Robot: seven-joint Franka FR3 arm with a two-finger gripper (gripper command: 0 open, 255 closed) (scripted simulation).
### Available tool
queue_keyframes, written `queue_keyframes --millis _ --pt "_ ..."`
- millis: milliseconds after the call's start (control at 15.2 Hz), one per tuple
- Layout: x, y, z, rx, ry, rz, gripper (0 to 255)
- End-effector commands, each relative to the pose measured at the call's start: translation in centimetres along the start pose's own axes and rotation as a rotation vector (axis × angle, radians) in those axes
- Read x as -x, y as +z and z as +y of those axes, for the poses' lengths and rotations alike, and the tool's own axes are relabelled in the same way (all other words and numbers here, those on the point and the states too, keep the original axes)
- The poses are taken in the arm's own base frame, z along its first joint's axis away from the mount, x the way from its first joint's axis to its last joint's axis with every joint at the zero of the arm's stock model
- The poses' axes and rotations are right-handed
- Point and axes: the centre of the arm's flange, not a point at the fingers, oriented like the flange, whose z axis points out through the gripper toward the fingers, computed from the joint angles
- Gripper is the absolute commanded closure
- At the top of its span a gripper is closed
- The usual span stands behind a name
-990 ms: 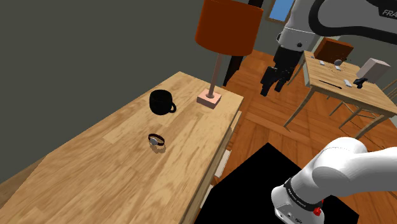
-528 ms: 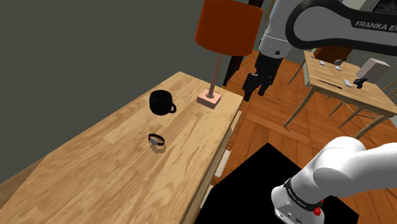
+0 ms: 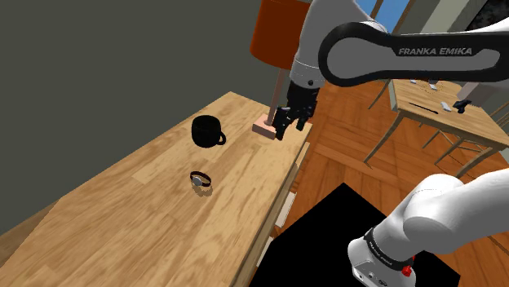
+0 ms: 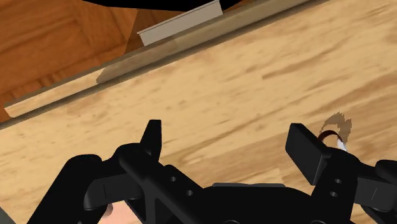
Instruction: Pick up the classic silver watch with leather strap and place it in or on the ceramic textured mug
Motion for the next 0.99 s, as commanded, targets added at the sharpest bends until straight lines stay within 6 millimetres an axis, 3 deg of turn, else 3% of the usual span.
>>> queue_keyframes --millis 0,924 --pt "-1.0 1.0 -2.3 0.006 -0.014 0.01 0" --pt "-8.5 8.5 -17.6 0.059 -0.116 0.074 0"
